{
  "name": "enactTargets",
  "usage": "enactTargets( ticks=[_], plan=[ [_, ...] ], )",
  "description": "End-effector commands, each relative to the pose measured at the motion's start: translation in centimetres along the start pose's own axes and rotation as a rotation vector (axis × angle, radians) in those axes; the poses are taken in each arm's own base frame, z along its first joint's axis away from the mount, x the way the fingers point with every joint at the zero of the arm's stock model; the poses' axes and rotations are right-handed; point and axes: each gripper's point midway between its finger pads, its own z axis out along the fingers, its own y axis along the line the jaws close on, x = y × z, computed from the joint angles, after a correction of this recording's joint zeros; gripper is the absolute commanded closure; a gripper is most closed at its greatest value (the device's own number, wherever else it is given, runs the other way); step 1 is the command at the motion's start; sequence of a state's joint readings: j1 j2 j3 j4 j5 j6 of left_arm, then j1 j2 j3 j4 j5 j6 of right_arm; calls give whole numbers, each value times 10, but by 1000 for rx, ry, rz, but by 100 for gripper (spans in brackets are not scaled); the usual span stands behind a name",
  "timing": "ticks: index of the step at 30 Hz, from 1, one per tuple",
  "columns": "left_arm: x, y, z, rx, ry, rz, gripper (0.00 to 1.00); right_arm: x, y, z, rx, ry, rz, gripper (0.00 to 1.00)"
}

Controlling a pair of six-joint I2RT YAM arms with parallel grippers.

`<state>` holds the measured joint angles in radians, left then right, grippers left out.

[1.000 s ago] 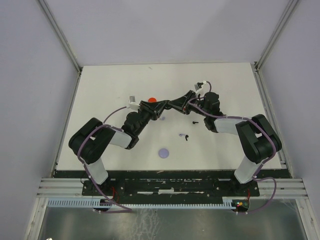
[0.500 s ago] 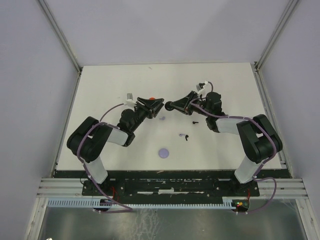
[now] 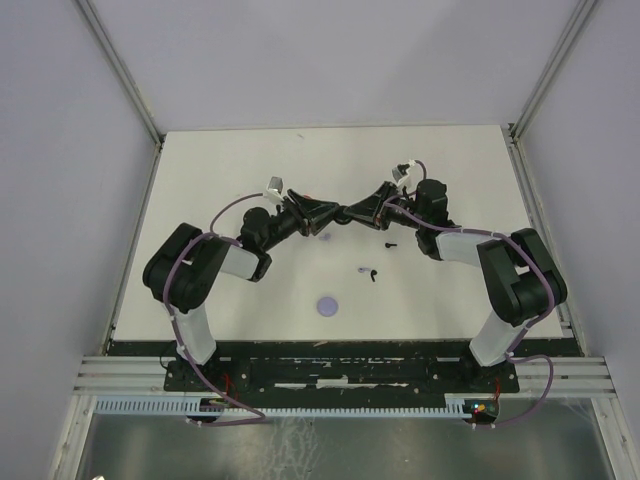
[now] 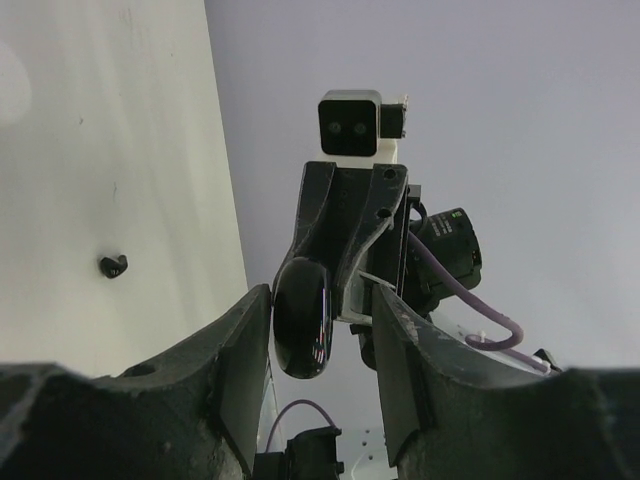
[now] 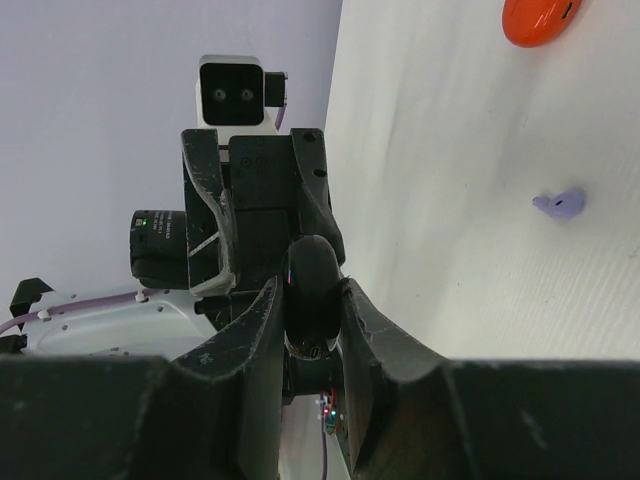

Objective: Insert the wireless bluetooth earbuds into the charging case
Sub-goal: Pick up the charging case at the center of the board.

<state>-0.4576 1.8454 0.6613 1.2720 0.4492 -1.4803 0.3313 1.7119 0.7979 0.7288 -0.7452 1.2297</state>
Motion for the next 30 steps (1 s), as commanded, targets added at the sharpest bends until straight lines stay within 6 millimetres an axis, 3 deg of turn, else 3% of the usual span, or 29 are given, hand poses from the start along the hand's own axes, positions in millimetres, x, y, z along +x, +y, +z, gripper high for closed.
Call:
enactTargets(
  ticks=[1,13,30],
  plan=[
    [11,-23,2,79,75,61,49,-8,32,-1,-86,6,-94,87],
    [13,-22,0,67,81,75,60,-9,33,0,-91,8,-94,88],
    [8,-22,-4,69,48,65,59,-7,37,-2,-102,11,-98,88]
  ],
)
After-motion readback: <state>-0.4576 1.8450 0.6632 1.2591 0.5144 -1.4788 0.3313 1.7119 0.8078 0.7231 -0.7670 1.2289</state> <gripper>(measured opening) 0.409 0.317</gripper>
